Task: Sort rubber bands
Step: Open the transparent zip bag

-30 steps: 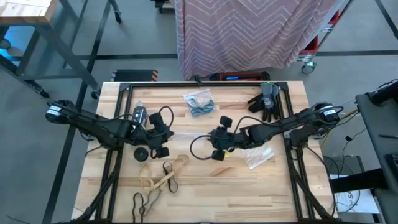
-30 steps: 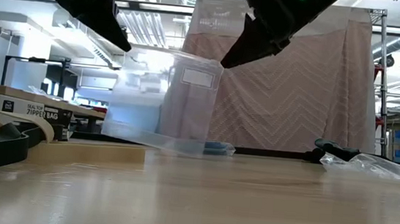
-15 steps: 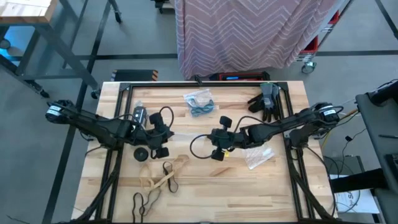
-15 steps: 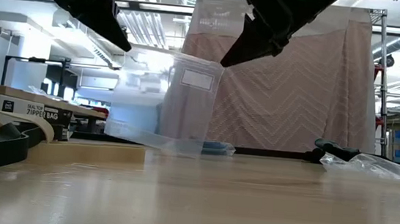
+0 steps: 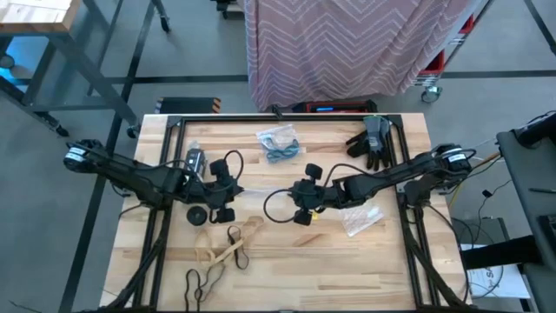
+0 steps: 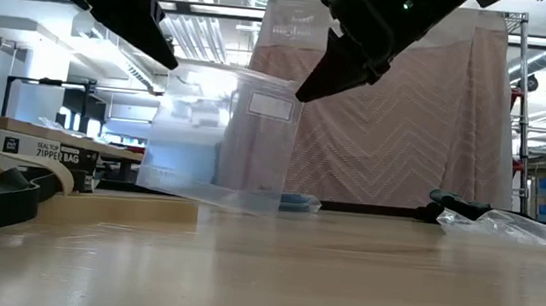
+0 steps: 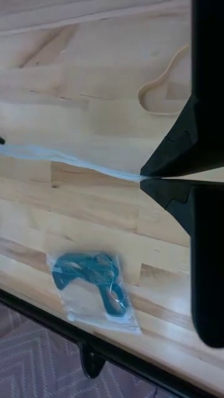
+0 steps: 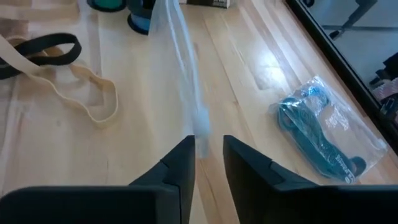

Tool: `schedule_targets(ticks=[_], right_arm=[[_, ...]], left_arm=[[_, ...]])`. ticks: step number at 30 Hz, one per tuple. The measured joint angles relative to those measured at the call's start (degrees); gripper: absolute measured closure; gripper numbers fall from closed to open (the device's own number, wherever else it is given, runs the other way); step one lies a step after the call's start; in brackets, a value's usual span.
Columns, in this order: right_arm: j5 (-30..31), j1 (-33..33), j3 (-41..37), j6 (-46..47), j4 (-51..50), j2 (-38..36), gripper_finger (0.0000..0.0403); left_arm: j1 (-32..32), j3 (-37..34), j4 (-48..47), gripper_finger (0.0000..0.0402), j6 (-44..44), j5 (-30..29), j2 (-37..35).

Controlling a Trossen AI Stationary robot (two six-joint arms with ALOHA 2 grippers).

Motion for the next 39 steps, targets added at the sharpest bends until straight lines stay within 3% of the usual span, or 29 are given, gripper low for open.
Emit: schedule_targets(ticks=[8, 21, 27, 39], right_arm=[[-5.0, 0.0, 0.0, 0.0, -0.5, -0.6, 0.0364], [-4.5, 0.0, 0.5, 0.0, -0.5, -0.8, 0.0367], [-4.5, -0.2, 1.7, 1.6, -1.8, -0.8, 0.0398], [-3.3, -0.3, 5.8, 5.6, -5.9, -0.8, 0.0402]], left_arm=[[0.0, 0.0, 0.0, 0.0401, 0.0, 0.0, 0.0], [0.0, 0.0, -0.1, 0.0402, 0.0, 0.0, 0.0], [0.0, 0.0, 0.0, 0.0402, -0.2, 0.1, 0.0], [0.1, 0.0, 2.9, 0.0402, -0.2, -0.2, 0.0]])
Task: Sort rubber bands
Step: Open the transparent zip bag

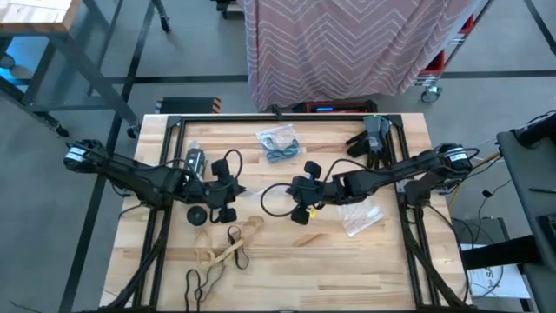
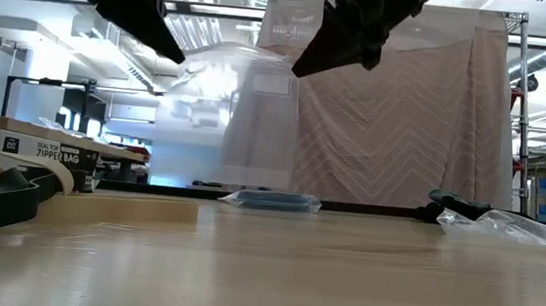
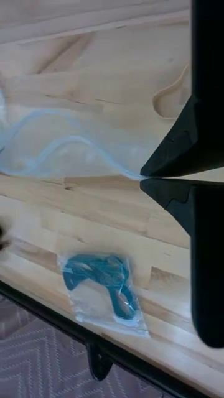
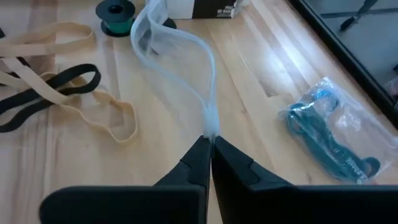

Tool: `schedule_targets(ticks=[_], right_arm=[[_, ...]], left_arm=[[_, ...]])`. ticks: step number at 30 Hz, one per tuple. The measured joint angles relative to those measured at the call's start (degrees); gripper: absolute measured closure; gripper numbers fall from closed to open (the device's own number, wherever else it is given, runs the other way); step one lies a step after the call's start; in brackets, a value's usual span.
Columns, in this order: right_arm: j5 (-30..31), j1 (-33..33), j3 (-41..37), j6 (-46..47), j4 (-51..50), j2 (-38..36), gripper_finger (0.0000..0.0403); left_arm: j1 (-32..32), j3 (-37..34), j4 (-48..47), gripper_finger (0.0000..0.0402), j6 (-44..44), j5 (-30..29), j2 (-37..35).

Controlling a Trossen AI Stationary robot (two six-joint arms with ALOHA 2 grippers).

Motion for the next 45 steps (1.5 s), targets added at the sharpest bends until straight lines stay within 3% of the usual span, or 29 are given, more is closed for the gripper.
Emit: schedule_targets(ticks=[5, 10, 33, 45], right_arm=[[-3.2, 0.0, 0.0, 1.9, -1.2, 0.4, 0.0402], [-2.7, -0.2, 0.0, 4.5, -2.1, 0.4, 0.0403], [-2.7, -1.8, -0.1, 12.6, -4.0, 0.3, 0.0403], [-6.9, -1.7, -0.1, 8.9, -0.3, 0.3, 0.0403]], left_arm=[[0.0, 0.0, -0.2, 0.0402, -0.2, -5.0, -0.1], [0.0, 0.0, -1.7, 0.0402, -1.6, -8.5, -0.6], [0.0, 9.5, -6.7, 0.0402, -3.8, -5.4, 8.6], [3.2, 9.4, -11.8, 0.0402, -12.4, -10.6, 8.6]])
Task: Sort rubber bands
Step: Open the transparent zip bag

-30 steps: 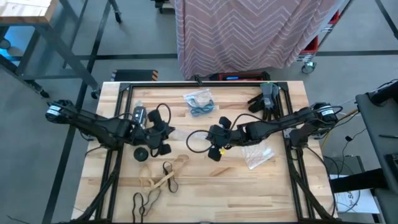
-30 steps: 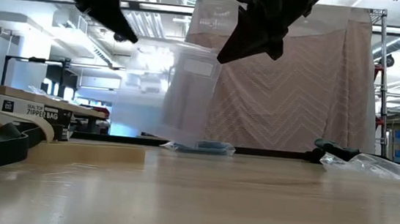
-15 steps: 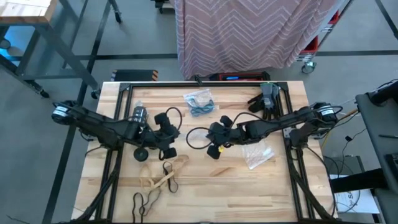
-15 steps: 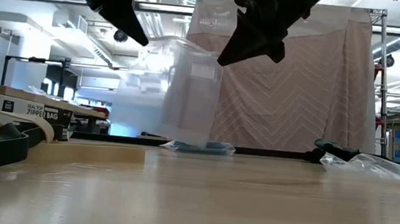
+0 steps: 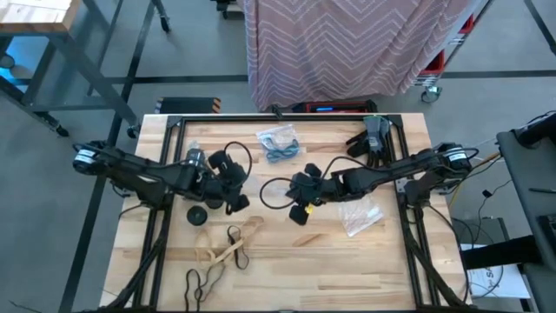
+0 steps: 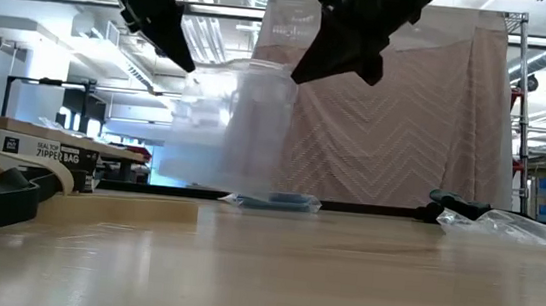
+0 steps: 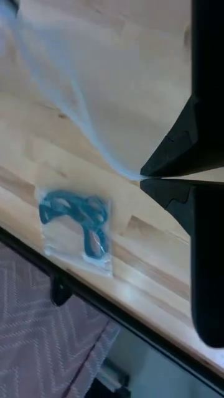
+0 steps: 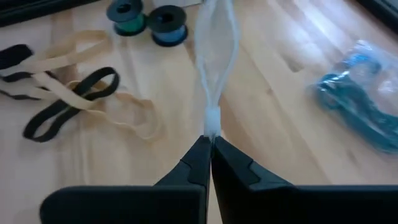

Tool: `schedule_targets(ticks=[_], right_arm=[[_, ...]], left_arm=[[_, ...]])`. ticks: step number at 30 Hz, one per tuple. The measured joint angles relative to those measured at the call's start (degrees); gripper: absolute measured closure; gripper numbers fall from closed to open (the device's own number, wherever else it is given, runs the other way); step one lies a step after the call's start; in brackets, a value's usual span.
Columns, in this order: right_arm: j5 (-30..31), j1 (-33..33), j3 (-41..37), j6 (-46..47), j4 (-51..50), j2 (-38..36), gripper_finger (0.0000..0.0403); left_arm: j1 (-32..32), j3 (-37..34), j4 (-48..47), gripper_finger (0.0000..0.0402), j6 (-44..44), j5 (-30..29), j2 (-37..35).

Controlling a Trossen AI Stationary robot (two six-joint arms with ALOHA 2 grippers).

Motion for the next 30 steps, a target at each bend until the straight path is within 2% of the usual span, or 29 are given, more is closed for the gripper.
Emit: schedule_targets(ticks=[4, 11, 22, 26, 30], right_arm=[[-0.4, 0.0, 0.0, -0.5, 0.9, 0.0, 0.0403], [-0.3, 0.0, 0.0, 0.5, 0.6, 0.3, 0.0403], [1.2, 0.0, 0.0, 0.5, -3.6, 0.3, 0.0403], [1.4, 0.0, 0.0, -2.8, -3.0, 0.3, 0.0403], [1.3, 0.0, 0.0, -5.9, -3.2, 0.3, 0.0403]], left_arm=[[0.4, -0.2, 1.0, 0.0402, 1.4, 0.7, 1.5], [0.3, -0.2, 7.1, 0.0402, 8.2, 8.3, 4.2], [-1.6, -0.2, 6.4, 0.0402, 13.1, 10.8, 2.5], [-3.3, -0.3, 8.0, 0.0402, 15.4, 12.7, 2.5], [-3.8, -0.7, 7.9, 0.0402, 16.6, 17.6, 2.5]])
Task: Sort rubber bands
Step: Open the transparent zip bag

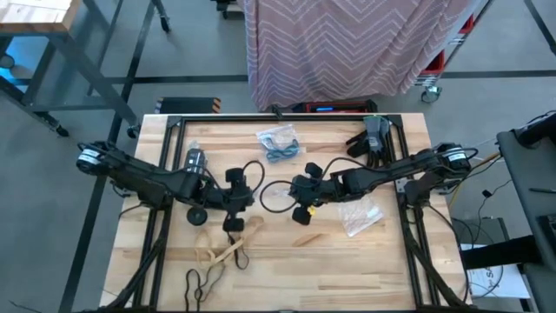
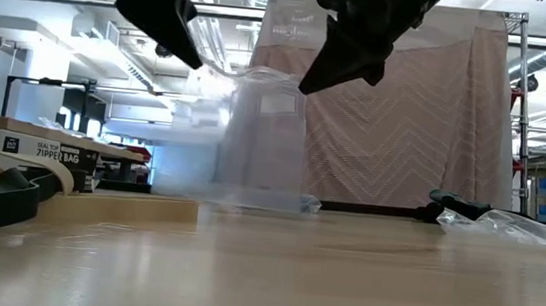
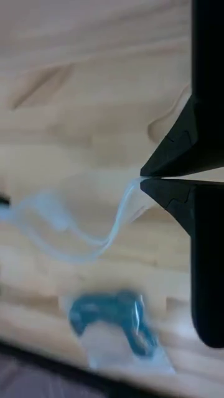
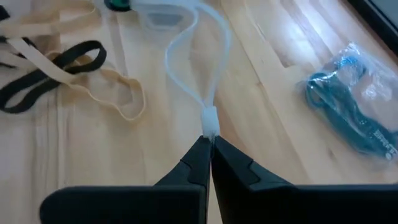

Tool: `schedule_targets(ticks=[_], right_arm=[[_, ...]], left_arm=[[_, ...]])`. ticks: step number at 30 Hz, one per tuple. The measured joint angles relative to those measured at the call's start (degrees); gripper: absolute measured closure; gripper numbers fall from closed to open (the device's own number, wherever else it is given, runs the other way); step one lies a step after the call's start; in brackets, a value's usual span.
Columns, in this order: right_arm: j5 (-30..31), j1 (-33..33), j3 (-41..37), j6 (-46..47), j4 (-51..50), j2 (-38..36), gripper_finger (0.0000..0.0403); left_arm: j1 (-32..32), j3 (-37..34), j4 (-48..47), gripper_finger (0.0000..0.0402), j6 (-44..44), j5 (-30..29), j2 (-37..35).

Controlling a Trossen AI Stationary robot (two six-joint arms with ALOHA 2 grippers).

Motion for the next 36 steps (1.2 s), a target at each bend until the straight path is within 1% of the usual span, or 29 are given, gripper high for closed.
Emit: schedule_targets(ticks=[3, 8, 10, 16, 23, 28, 30, 34, 36], right_arm=[[0.0, 0.0, 0.0, -0.9, -1.4, -0.1, 0.0403], [0.3, 0.0, 0.0, -1.2, -3.9, -0.3, 0.0403], [1.9, 0.0, 0.0, -0.9, -5.1, -0.3, 0.0403], [2.6, 0.0, 0.0, -0.7, -4.9, -0.3, 0.0403], [2.5, 0.0, 0.0, -1.3, -1.5, -0.4, 0.0403], [1.0, 0.0, 0.0, -1.5, -1.2, -0.4, 0.0403], [1.0, 0.2, 0.0, -0.9, -1.3, -0.4, 0.0403], [1.0, 0.2, 0.0, 1.3, -2.8, -0.4, 0.0403], [0.9, 0.2, 0.0, 2.0, -3.0, -0.4, 0.0403]], left_arm=[[-0.3, -0.2, -0.9, 0.0402, 0.3, 2.3, 0.0], [-0.9, -0.3, -1.6, 0.0402, 0.3, 2.6, 0.0], [-1.1, -0.3, -2.6, 0.0402, 0.3, 2.5, -0.1], [-1.6, -0.3, -3.4, 0.0402, 0.1, 2.3, -0.5], [-1.6, -0.4, -0.7, 0.0402, 0.6, -2.2, -0.5], [-1.5, -0.4, 0.1, 0.0402, 1.1, -2.5, -0.4], [-1.6, -0.4, -0.7, 0.0402, -0.4, -3.5, -0.5], [-1.5, -0.4, -5.2, 0.0402, -4.3, -7.5, -1.1], [-1.5, -0.4, -6.0, 0.0402, -5.6, -9.8, -1.3]])
